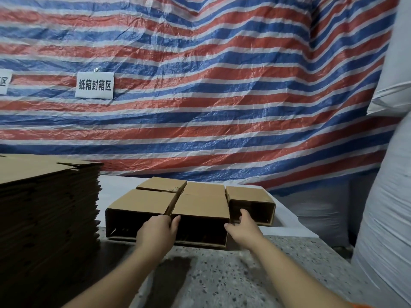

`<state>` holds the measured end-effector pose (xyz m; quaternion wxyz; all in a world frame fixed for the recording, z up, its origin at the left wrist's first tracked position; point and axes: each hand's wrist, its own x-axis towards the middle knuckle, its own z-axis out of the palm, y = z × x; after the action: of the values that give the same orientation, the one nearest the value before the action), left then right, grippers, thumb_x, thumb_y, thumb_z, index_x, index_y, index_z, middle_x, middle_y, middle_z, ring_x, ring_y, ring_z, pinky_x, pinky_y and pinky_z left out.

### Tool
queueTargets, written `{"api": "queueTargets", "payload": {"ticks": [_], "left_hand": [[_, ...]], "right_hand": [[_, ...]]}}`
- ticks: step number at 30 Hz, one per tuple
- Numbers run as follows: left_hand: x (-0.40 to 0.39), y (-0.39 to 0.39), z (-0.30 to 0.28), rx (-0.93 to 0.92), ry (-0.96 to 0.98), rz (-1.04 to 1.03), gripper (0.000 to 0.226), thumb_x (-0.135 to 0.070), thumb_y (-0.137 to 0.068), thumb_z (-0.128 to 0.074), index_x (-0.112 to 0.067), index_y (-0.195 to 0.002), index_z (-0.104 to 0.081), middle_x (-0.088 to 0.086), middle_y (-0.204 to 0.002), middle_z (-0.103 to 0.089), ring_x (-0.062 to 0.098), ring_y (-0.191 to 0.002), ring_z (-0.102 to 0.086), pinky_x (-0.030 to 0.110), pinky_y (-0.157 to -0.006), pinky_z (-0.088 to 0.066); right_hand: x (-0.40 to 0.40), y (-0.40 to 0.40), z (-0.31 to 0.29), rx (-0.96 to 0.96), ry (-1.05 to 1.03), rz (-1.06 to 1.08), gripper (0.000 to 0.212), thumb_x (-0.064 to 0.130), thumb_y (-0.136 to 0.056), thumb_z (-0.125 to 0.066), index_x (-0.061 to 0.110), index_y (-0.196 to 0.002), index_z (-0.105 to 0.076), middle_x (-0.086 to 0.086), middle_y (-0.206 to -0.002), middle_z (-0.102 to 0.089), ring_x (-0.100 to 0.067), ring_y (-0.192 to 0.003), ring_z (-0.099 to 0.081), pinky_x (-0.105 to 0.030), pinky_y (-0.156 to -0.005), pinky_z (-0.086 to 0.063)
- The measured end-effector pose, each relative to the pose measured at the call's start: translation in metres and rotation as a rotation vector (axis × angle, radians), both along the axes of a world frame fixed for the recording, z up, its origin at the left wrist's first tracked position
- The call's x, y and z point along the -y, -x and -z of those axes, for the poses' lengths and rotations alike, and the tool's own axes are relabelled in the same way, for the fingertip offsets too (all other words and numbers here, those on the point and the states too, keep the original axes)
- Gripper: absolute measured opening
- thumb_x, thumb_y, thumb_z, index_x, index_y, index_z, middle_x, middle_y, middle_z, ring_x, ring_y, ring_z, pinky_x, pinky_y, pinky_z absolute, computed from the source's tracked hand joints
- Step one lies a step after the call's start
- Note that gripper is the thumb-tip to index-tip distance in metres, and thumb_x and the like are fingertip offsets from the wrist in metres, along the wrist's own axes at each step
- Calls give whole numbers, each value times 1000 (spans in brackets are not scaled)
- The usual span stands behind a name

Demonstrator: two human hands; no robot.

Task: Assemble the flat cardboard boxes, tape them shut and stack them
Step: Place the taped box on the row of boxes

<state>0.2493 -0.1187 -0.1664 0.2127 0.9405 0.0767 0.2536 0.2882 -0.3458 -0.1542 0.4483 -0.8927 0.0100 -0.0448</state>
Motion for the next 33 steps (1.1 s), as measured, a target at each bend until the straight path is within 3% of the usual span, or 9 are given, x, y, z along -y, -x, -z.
{"api": "queueTargets", "payload": {"ticks": [4,10,13,17,23,26,28,30,33], "left_hand": [[15,32,-27,69,8,69,44,-44,-102,-38,-19,-70,-57,-6,-67,-60,15,-62,-58,29,-53,-45],[24,96,-62,103,47,237,20,-32,-102,-45,-20,-88,-54,-4,-82,-58,15,-69,-56,33,-56,-45],[25,132,-73,117,-32,249,42,-42,-103,-41,-18,-71,-53,-3,-67,-56,14,-58,-53,30,-47,-34],[26,168,-82,137,5,254,60,-50,-103,-35,-17,-55,-49,-3,-52,-51,12,-45,-46,28,-43,-25],[7,195,-75,2,-8,304,16,-30,-101,-49,-20,-92,-58,-2,-90,-63,16,-81,-61,37,-75,-55],[-18,203,-99,137,-231,160,46,-41,-105,-35,-20,-73,-60,-6,-65,-54,12,-62,-56,32,-61,-49],[-44,204,-122,243,-330,27,70,-56,-102,-15,-17,-62,-57,-4,-59,-54,13,-59,-56,33,-66,-50],[-73,200,-144,214,-482,-95,73,-59,-100,-9,-18,-72,-63,1,-77,-64,18,-83,-61,40,-87,-48],[-115,192,-166,35,-579,-290,59,-55,-101,-22,-13,-116,-61,11,-121,-61,29,-118,-51,47,-102,-37]], "right_hand": [[5,39,-29,74,55,13,69,22,-92,-67,7,-150,-34,-14,-151,-43,-28,-133,-47,-27,-93,-38],[9,112,-72,156,133,25,39,26,-98,-57,12,-135,-55,-6,-129,-58,-22,-112,-55,-29,-90,-42],[8,141,-84,219,128,1,16,22,-97,-55,12,-99,-67,-2,-94,-62,-19,-88,-57,-31,-77,-46],[-1,176,-91,283,127,-5,23,20,-96,-55,14,-74,-60,0,-73,-58,-15,-69,-51,-27,-59,-39],[-17,205,-61,266,188,-98,31,33,-97,-58,12,-75,-66,1,-71,-65,-12,-65,-57,-27,-56,-42],[-20,207,-52,288,216,-96,30,34,-97,-60,17,-73,-63,3,-72,-64,-10,-65,-58,-24,-54,-43],[-24,205,-55,287,226,-100,27,36,-96,-61,21,-74,-61,4,-77,-64,-9,-69,-58,-23,-54,-41],[-28,203,-61,279,231,-111,22,37,-96,-59,23,-79,-60,5,-83,-64,-10,-75,-58,-23,-56,-40],[-37,200,-71,280,231,-139,20,36,-97,-56,18,-93,-64,1,-93,-65,-16,-86,-60,-28,-68,-47]]}}
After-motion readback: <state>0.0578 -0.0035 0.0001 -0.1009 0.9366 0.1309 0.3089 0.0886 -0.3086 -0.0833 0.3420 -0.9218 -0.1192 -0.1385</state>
